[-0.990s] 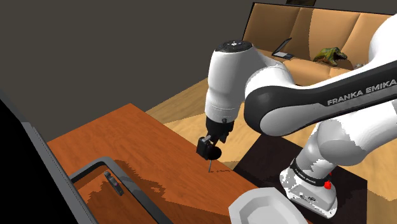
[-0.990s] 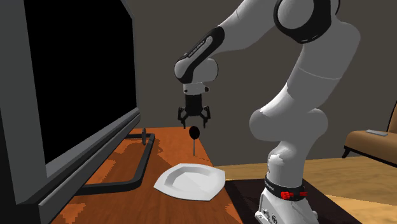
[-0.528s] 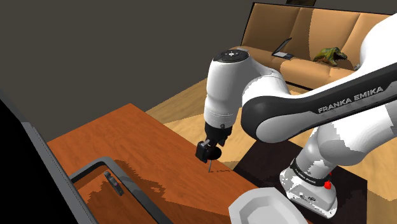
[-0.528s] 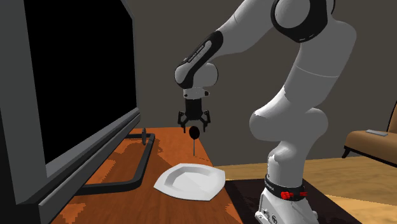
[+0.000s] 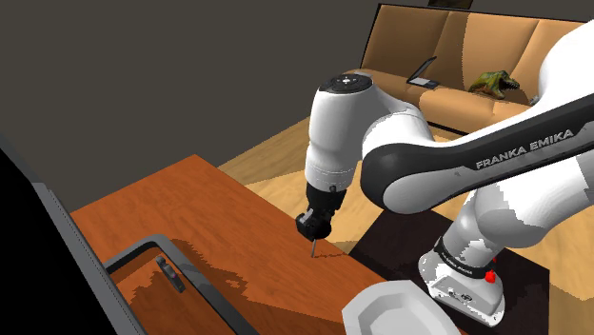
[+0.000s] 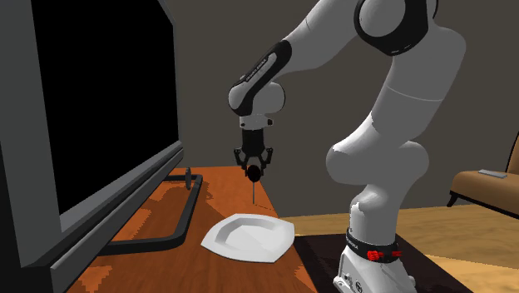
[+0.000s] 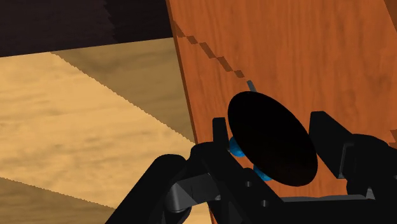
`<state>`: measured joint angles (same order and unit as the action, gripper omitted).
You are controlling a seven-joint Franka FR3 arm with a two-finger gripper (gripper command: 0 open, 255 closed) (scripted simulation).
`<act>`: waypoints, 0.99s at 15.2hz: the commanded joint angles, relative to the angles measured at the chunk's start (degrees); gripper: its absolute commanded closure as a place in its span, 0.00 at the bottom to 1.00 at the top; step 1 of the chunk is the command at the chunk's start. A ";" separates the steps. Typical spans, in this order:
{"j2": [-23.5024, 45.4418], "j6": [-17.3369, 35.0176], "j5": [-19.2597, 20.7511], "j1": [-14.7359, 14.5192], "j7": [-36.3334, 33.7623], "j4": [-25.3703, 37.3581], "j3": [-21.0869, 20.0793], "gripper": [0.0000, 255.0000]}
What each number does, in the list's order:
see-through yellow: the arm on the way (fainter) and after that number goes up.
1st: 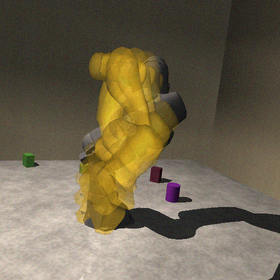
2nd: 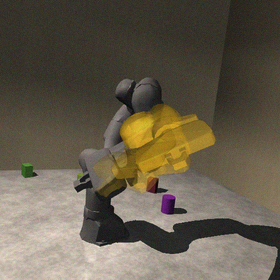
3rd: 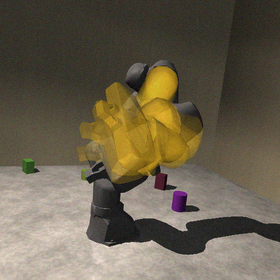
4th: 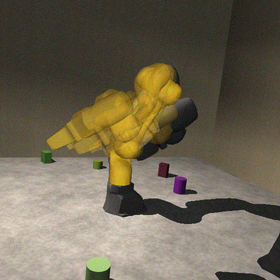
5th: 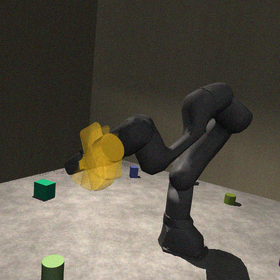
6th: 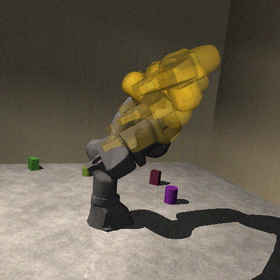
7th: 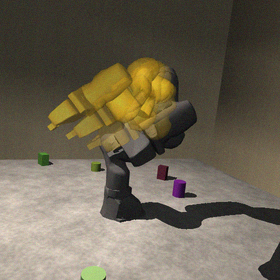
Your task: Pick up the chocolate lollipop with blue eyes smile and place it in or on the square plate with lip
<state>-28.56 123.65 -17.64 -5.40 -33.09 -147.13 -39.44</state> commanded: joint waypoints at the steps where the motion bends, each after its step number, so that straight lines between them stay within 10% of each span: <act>1: 0.01 -0.04 0.02 0.01 0.01 -0.05 0.00 1.00; 15: -3.61 -8.80 0.63 -0.42 0.72 5.15 3.01 1.00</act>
<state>-31.96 115.71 -17.11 -5.82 -32.36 -142.62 -36.65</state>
